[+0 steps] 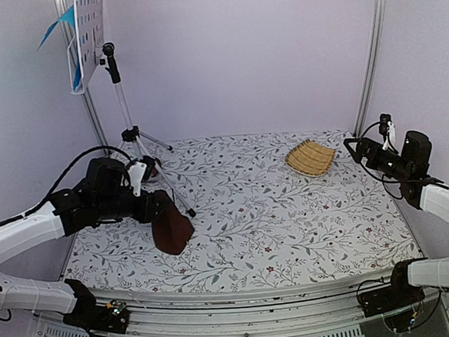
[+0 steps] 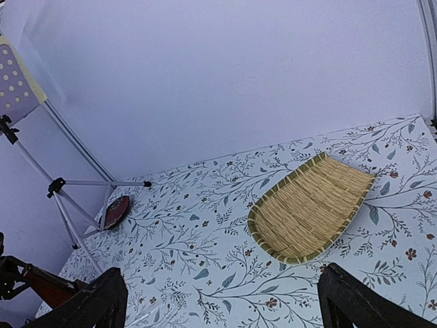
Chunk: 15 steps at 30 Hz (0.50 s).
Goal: Pack up the instrument practice props
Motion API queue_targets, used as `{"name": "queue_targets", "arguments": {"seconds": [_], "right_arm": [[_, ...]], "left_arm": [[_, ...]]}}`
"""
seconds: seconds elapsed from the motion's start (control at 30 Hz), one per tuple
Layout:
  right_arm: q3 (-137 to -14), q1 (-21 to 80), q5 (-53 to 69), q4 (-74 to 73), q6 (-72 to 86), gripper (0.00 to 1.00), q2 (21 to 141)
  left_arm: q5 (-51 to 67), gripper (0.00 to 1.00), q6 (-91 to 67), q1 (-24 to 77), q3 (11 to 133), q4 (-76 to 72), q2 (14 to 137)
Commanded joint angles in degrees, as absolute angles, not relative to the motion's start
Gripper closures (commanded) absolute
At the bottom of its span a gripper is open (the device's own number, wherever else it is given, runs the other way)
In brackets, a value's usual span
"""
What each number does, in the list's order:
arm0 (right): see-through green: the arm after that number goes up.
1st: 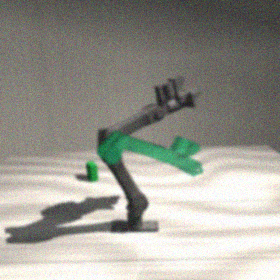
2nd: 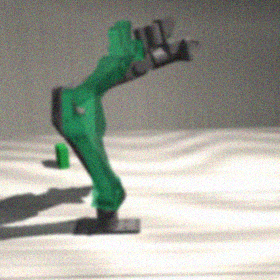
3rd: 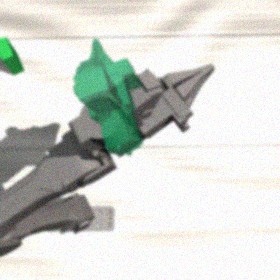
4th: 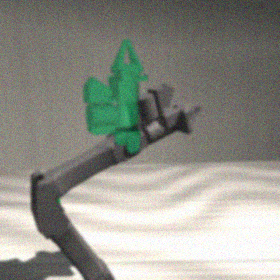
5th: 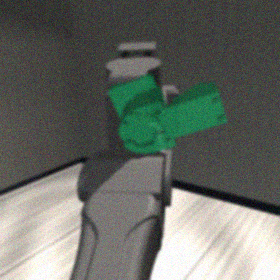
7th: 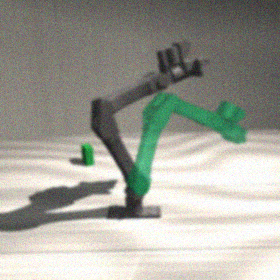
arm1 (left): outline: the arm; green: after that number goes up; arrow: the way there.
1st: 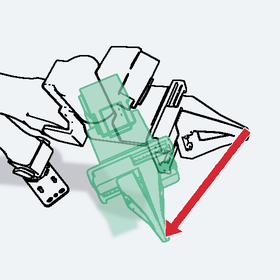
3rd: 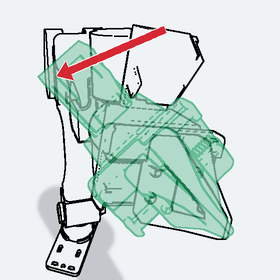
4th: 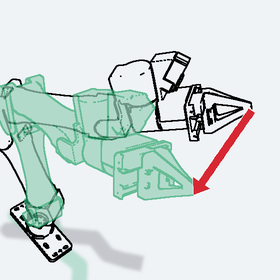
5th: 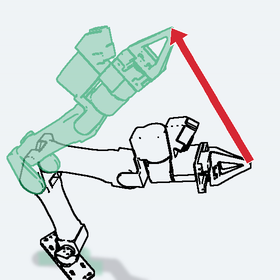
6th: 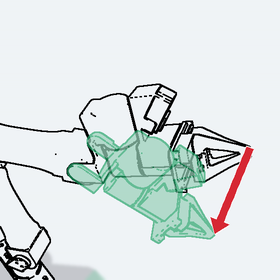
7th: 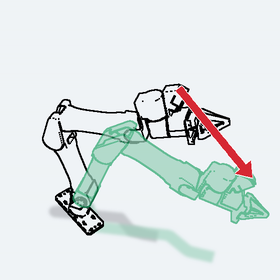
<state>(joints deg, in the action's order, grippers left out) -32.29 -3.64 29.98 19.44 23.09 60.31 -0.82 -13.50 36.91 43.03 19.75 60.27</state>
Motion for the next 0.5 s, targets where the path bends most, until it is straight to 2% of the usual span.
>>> {"name": "queue_targets", "arguments": {"seconds": [0.0, 0.47], "right_arm": [[-32.4, -3.2, 31.5, 20.6, 22.1, 0.01, 59.0], [-32.2, -2.8, 33.0, 20.4, 21.7, 0.01, 57.6]], "left_arm": [[3.3, 0.75, -9.6, 41.7, 45.2, 20.5, 63.6], [7.3, 0.74, -3.5, 47.4, 49.8, 5.0, 74.2]]}}
